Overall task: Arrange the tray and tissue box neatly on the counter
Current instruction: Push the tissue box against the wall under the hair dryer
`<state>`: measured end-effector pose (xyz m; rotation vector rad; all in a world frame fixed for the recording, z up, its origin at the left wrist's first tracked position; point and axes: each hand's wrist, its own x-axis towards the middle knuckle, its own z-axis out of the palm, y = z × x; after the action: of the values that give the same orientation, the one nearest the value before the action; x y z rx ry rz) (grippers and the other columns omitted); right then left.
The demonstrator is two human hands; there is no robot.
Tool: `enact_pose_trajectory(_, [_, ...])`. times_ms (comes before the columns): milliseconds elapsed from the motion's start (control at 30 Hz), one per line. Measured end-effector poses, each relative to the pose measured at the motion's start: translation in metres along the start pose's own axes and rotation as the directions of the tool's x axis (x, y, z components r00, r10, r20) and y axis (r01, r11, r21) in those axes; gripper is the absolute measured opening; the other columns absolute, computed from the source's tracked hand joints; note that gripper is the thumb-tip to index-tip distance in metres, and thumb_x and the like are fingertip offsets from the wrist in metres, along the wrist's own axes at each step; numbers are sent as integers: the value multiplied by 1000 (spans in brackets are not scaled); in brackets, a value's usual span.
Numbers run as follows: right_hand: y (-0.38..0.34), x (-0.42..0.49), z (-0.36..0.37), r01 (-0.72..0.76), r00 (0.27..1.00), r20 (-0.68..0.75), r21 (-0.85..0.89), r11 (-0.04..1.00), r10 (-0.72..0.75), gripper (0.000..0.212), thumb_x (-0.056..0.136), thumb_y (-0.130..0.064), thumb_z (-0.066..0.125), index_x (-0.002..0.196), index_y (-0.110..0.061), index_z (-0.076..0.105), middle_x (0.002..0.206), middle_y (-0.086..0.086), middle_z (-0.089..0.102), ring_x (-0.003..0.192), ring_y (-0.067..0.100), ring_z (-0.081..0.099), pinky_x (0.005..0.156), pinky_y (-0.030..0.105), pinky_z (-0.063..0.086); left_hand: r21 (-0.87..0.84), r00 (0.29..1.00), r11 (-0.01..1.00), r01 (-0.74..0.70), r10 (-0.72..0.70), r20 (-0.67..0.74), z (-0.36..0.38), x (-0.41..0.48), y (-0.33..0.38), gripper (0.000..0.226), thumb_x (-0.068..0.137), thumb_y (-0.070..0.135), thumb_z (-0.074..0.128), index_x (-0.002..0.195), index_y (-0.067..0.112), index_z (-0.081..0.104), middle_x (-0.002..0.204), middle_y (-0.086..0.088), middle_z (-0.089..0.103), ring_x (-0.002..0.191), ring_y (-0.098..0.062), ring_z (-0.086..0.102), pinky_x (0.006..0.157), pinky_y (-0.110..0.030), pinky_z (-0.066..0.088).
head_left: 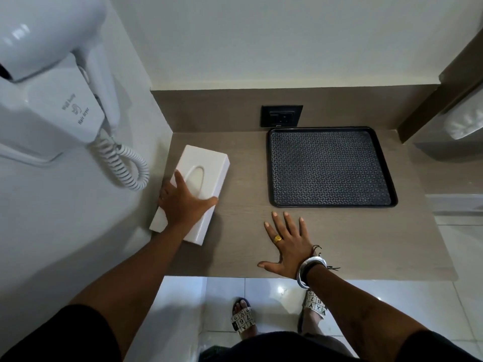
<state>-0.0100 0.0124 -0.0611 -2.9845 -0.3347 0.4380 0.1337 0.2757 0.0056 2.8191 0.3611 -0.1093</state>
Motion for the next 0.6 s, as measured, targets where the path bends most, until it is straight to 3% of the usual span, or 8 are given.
enact_pose_trajectory(200, [1, 0, 2, -1, 1000, -20, 8, 1000, 2, 107, 70, -90, 43, 152, -23, 37, 162, 11, 29, 147, 40, 28, 115, 69, 21, -85, 979, 975, 204, -205, -13, 11, 28, 11, 131, 54, 75, 76, 153, 16, 12, 154, -26, 27, 141, -45, 29, 115, -59, 25])
enact_pose_trajectory(600, [4, 3, 8, 6, 999, -35, 24, 1000, -5, 104, 72, -88, 42, 153, -24, 33, 163, 11, 27, 148, 40, 25, 115, 69, 20, -71, 971, 971, 228, -232, -60, 12, 74, 15, 131, 53, 76, 75, 153, 14, 16, 152, -27, 30, 140, -45, 29, 116, -58, 23])
